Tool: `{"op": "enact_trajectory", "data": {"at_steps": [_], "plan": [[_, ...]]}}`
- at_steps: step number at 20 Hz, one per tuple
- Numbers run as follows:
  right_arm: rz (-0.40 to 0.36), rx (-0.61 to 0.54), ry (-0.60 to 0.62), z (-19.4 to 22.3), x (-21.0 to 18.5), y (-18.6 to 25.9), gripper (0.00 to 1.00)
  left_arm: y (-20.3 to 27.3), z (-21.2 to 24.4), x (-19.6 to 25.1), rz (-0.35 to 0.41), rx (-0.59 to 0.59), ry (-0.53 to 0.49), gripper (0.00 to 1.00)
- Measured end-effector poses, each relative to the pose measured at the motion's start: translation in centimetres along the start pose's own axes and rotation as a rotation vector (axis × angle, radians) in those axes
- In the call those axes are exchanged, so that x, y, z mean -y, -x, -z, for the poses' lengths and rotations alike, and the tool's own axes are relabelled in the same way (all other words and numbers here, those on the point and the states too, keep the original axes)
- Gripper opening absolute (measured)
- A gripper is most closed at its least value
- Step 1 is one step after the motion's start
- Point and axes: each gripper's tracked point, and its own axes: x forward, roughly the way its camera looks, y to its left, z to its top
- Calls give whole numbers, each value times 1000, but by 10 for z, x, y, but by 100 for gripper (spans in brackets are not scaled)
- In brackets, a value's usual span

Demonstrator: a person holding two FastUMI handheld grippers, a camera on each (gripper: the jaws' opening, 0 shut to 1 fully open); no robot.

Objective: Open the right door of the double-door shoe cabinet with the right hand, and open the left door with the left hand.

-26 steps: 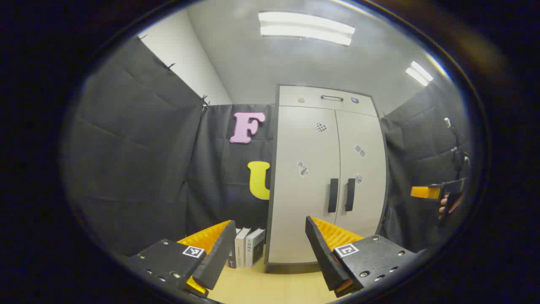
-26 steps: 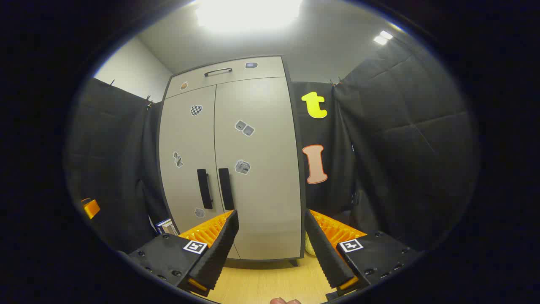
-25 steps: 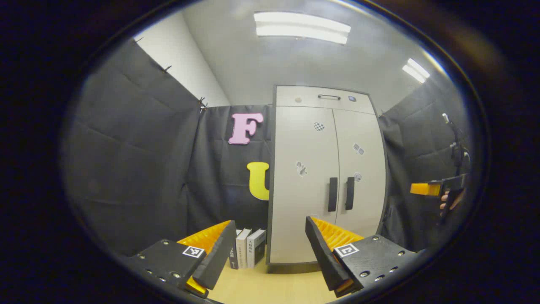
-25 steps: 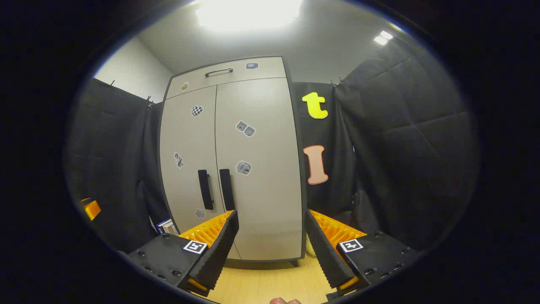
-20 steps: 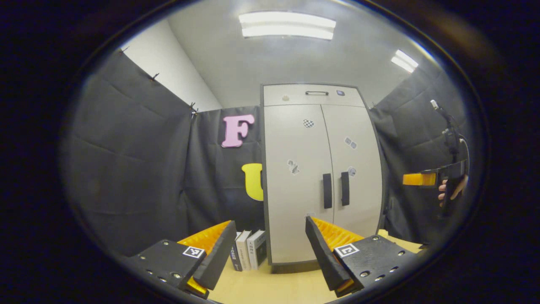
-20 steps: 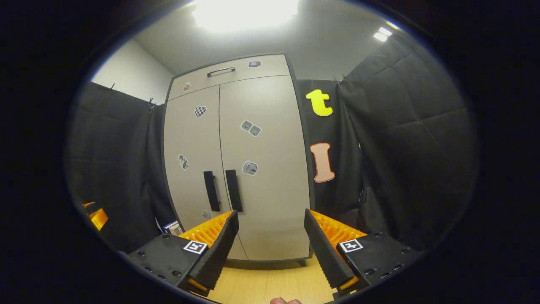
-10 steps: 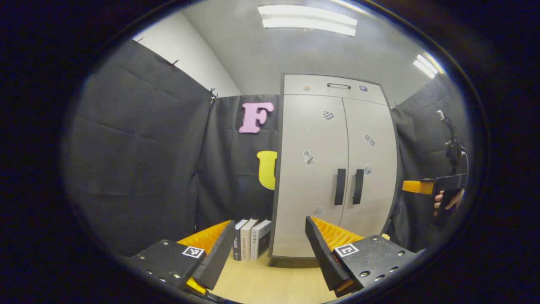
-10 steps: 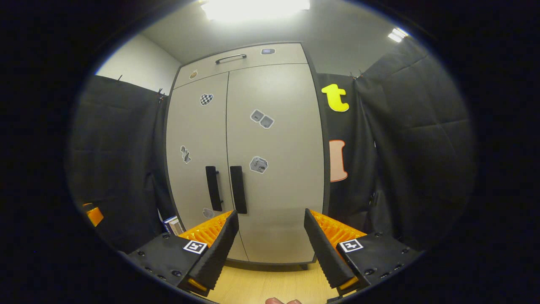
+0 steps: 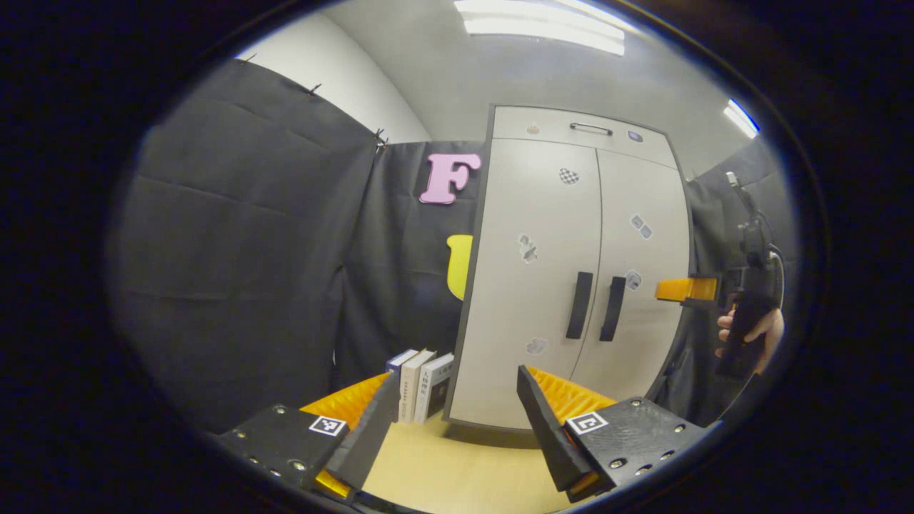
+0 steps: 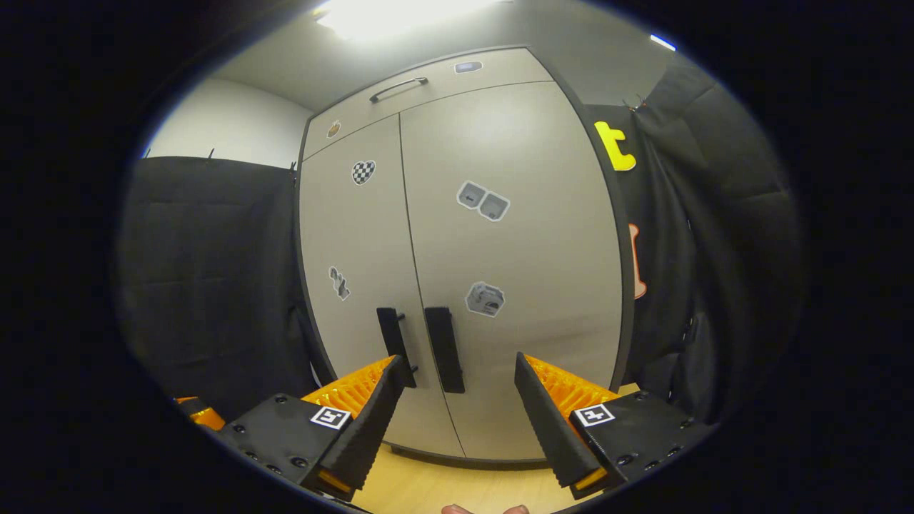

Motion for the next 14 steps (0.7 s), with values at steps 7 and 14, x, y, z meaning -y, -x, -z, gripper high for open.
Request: {"op": "enact_trajectory", "data": {"at_steps": [7, 14], "plan": [[36, 10, 10, -12, -9, -56, 98, -13, 0, -19, -12, -11, -18, 95], [121, -9, 22, -3, -3, -100, 98, -36, 6, -59, -39, -13, 5, 96]]}}
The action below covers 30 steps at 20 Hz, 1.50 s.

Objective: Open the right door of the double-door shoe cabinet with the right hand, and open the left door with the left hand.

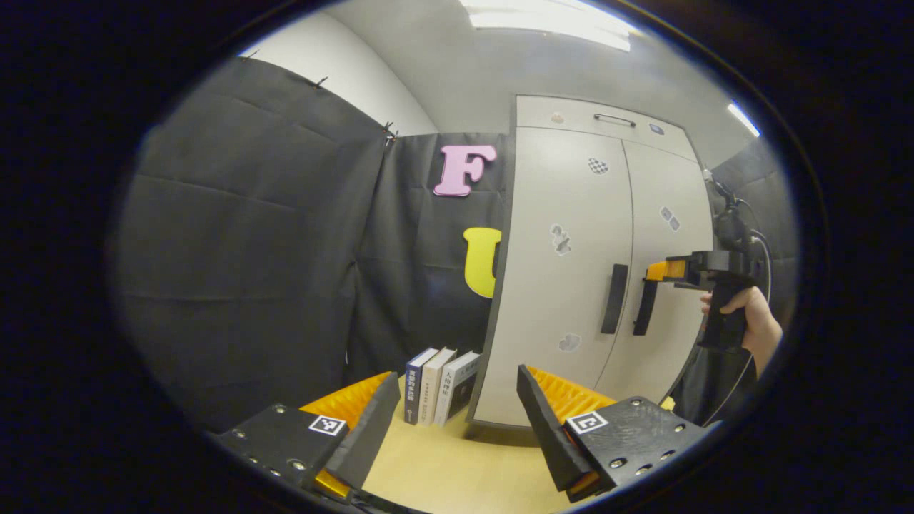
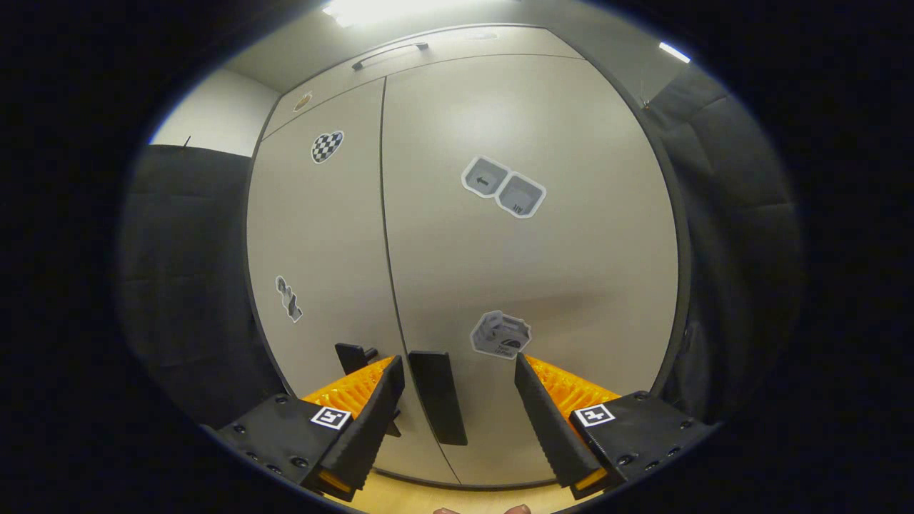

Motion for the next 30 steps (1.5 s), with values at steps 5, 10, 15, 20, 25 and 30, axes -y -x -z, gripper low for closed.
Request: {"op": "enact_trajectory", "data": {"at_steps": [5, 10, 15, 20, 25, 30], "plan": [[2, -56, 70, 24, -13, -17, 98, -10, 6, -17, -23, 8, 28, 96], [48, -71, 137, 33, -15, -23, 75, -16, 20, -25, -23, -16, 45, 96], [97, -85, 103, 37, -13, -26, 51, -16, 25, -35, -6, -34, 17, 96], [118, -77, 66, 37, -13, -27, 36, -12, 27, -45, 16, -32, -3, 96], [150, -57, 59, 37, -12, -26, 30, -5, 39, -58, 25, -38, -22, 96], [88, -34, 73, 37, -11, -23, 12, -9, 51, -58, 68, -61, -18, 95]]}}
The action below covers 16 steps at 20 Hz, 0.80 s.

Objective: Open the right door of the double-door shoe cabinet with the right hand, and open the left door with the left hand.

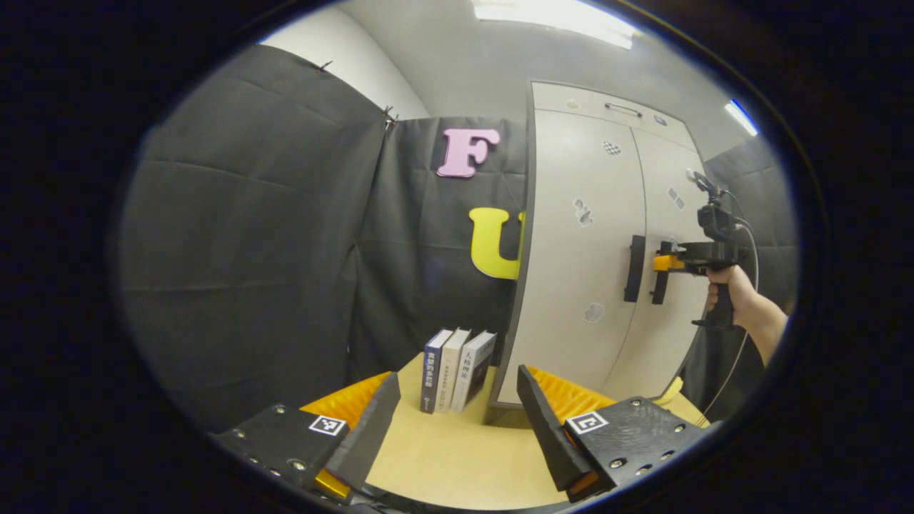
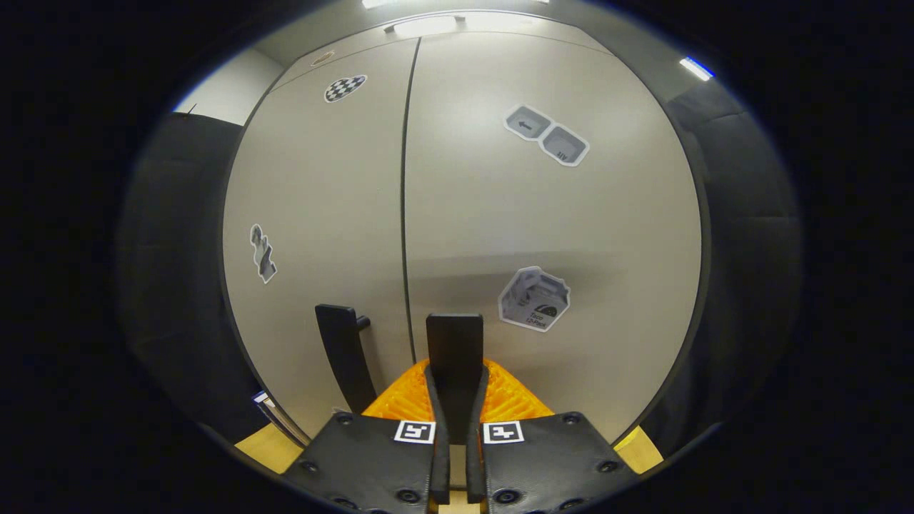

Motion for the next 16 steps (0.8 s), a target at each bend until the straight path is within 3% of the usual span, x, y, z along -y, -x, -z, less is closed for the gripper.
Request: {"op": "enact_trajectory", "data": {"at_steps": [4, 11, 12, 16], "plan": [[-14, -10, -13, 2, -1, 4, 2, -18, 12, 18, 79, -30, -7, 96], [-82, -24, -5, 6, 3, 40, 5, -33, 14, 76, 254, -46, 22, 96], [-97, -23, -13, 6, 4, 46, 9, -34, 13, 83, 267, -43, 21, 96], [-115, 1, -34, 10, 13, 72, 6, -37, 6, 120, 297, -40, 13, 96]]}}
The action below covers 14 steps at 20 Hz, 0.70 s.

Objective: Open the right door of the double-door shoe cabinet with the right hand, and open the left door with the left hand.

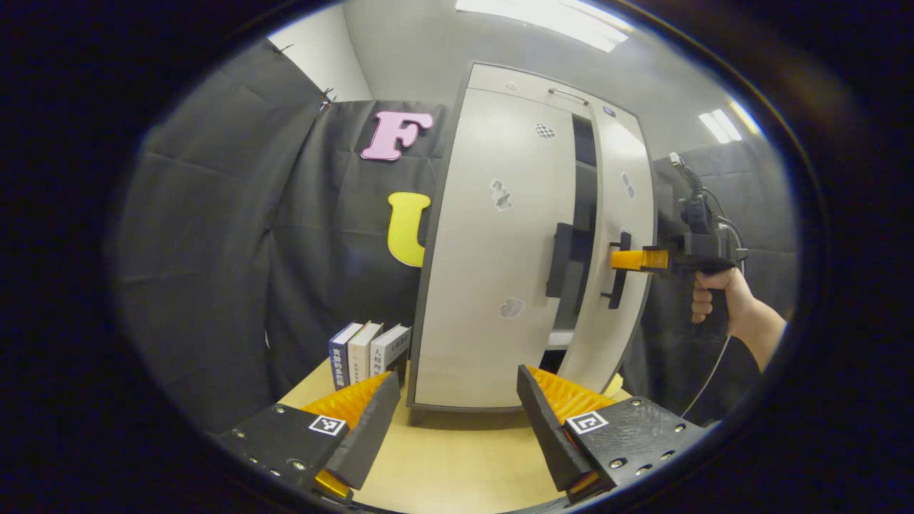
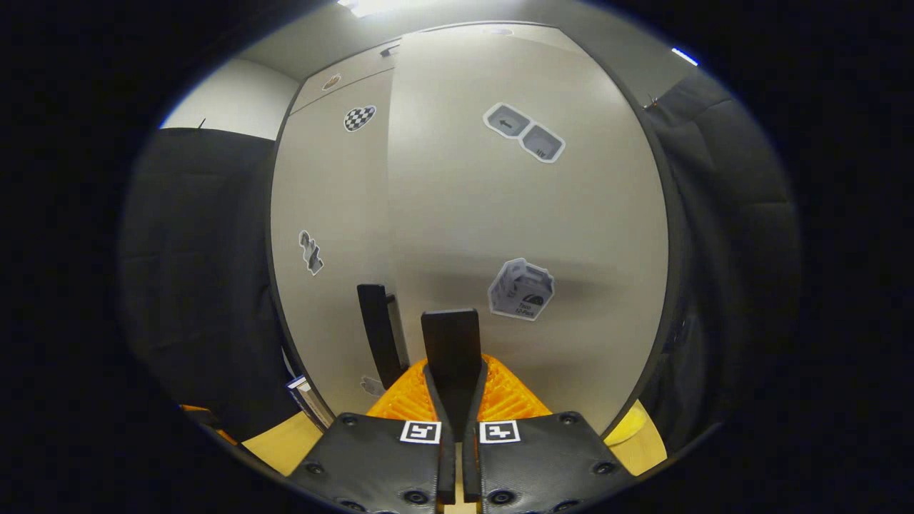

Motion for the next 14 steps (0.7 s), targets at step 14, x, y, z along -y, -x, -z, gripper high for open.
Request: {"op": "enact_trajectory", "data": {"at_steps": [14], "plan": [[-167, 22, 4, 7, 33, 69, 2, 53, 13, 126, -48, -31, -26, 95]]}}
